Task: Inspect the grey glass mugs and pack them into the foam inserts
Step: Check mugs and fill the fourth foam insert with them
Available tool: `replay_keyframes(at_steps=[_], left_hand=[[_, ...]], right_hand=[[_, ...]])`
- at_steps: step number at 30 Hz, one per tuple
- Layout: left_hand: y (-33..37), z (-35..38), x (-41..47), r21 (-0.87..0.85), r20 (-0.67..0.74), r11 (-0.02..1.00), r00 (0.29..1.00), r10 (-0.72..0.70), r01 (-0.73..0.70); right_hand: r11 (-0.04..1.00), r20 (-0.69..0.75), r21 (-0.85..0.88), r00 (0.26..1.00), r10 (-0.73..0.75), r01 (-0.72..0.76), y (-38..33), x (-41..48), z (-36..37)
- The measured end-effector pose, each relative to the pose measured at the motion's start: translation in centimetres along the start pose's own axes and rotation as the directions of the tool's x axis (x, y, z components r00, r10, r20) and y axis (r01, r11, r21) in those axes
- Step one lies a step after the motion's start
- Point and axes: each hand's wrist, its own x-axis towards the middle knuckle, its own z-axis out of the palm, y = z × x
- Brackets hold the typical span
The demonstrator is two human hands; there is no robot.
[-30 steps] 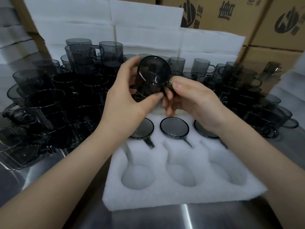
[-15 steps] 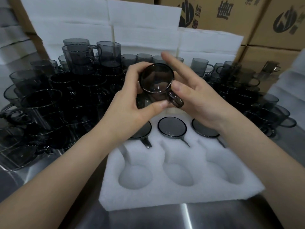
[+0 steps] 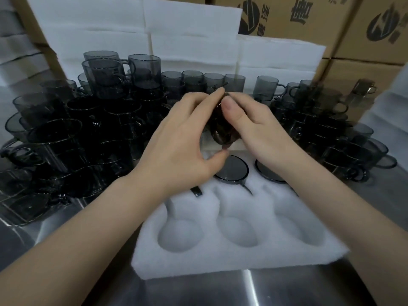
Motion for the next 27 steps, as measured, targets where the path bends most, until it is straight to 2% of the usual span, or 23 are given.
replay_keyframes(at_steps=[4, 7, 12, 16, 18, 21, 24, 27], left_hand=[[0.5, 0.1, 0.1, 0.082, -0.044, 0.995, 0.998, -0.048, 0.052], [0.7, 0.1, 0.0, 0.091, -0.043, 0.994, 0.997, -0.063, 0.066], [0.4, 0.0, 0.1, 0.043, -0.077, 0.999, 0.997, -0.007, 0.01], [0.3, -0.1, -0.2, -0.011, -0.124, 1.0, 0.992, 0.025, -0.027], [0.1, -0.1, -0.3, -0.058, -0.122, 0.997, 0.992, 0.038, -0.046], [-0.1, -0.3, -0.4, -0.204, -0.083, 0.979, 0.997, 0.005, -0.022], [-0.2, -0.3, -0.3, -0.231, -0.032, 0.973, 0.999, -0.001, -0.006], [-0.3, -0.4, -0.1, -0.179, 0.045, 0.984, 0.999, 0.015, -0.006]], right_hand=[[0.983, -0.056, -0.186, 0.998, -0.005, -0.005, 0.1, 0.0, -0.3], [0.983, -0.057, -0.176, 0.998, 0.033, -0.042, 0.2, 0.2, -0.4], [0.993, -0.099, 0.026, 0.988, 0.119, -0.117, 0.5, 0.5, -0.4], [0.922, -0.08, 0.321, 0.964, 0.253, -0.215, 0.6, 0.8, -0.6], [0.882, -0.03, 0.416, 0.965, 0.259, -0.223, 0.4, 0.9, -0.7], [0.789, 0.156, 0.545, 0.959, 0.236, -0.283, 0.2, 0.9, -0.8], [0.784, 0.265, 0.514, 0.933, 0.242, -0.349, 0.1, 0.9, -0.9], [0.825, 0.22, 0.462, 0.943, 0.25, -0.326, 0.1, 0.8, -1.0]])
